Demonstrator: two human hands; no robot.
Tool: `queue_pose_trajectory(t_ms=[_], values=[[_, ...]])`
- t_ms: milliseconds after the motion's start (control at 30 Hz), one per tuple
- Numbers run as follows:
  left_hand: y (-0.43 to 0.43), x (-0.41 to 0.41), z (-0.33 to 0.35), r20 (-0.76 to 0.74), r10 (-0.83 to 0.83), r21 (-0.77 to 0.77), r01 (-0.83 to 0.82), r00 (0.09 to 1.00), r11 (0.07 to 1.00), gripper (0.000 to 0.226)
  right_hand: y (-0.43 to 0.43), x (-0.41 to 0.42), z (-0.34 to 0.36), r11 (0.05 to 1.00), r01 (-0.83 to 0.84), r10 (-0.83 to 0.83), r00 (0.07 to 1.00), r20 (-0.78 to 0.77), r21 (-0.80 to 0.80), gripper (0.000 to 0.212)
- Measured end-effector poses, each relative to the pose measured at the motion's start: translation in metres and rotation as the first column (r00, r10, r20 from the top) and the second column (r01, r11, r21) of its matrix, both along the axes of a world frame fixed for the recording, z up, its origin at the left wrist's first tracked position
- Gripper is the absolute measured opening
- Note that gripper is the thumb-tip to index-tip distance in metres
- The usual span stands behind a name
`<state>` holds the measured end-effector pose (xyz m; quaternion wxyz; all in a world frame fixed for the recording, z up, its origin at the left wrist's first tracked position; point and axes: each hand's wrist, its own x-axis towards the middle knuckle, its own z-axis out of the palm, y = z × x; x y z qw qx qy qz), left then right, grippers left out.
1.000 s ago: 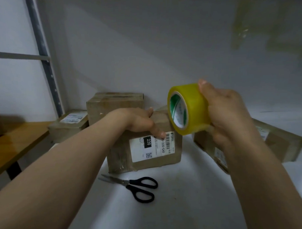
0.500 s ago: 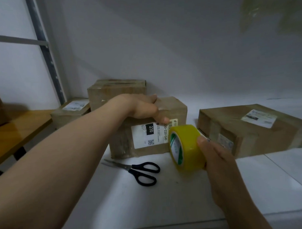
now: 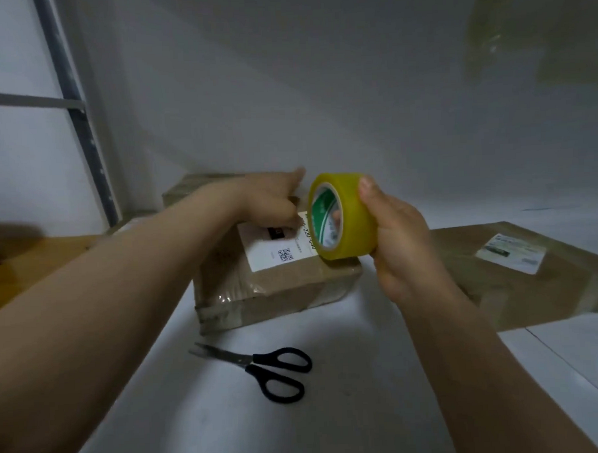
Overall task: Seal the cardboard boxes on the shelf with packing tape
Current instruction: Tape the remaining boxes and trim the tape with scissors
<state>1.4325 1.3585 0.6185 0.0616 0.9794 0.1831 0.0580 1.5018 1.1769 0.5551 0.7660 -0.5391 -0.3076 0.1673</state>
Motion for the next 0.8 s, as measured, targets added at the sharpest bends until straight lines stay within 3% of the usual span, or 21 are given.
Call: queue_pose_trajectory(t_ms=[100,200,367,467,567,667,800], values=[[-0.01,-0.004,-0.019,0.015,-0.139,-0.033,0.139,0.99,0.99,0.115,0.007,0.004,0.004,1.0,0.014,-0.014,1.0,0.027,-0.022,0.042],[0.0,-0.008,-0.044,-0.014,-0.109,0.028,0.11,0.994,0.994,0.136,0.017,0.009,0.01,0.999,-0.015,0.014,1.0,-0.021,-0.046,0.041],[0.012,-0.003,-0.041,-0.033,-0.094,-0.18,0.087,0.995,0.98,0.124,0.022,0.016,0.028,0.995,-0.025,0.02,0.998,-0.061,-0.093,0.022],[0.028,0.002,-0.051,-0.013,-0.045,-0.336,0.038,0.999,0.941,0.144,0.018,0.016,0.037,0.997,-0.027,0.019,0.993,-0.114,-0.071,0.026],[0.03,0.003,-0.054,0.03,-0.037,-0.407,0.046,0.999,0.912,0.13,0.013,0.009,0.031,0.992,-0.033,0.026,0.998,-0.059,-0.118,0.025],[0.028,0.005,-0.054,0.073,-0.105,-0.38,0.125,0.992,0.916,0.118,0.004,0.002,0.022,0.993,-0.038,0.033,0.999,-0.039,-0.115,0.03],[0.03,0.006,-0.058,0.093,-0.172,-0.43,0.196,0.981,0.881,0.095,-0.005,-0.003,0.02,0.992,-0.072,0.07,0.997,-0.021,-0.102,0.048]])
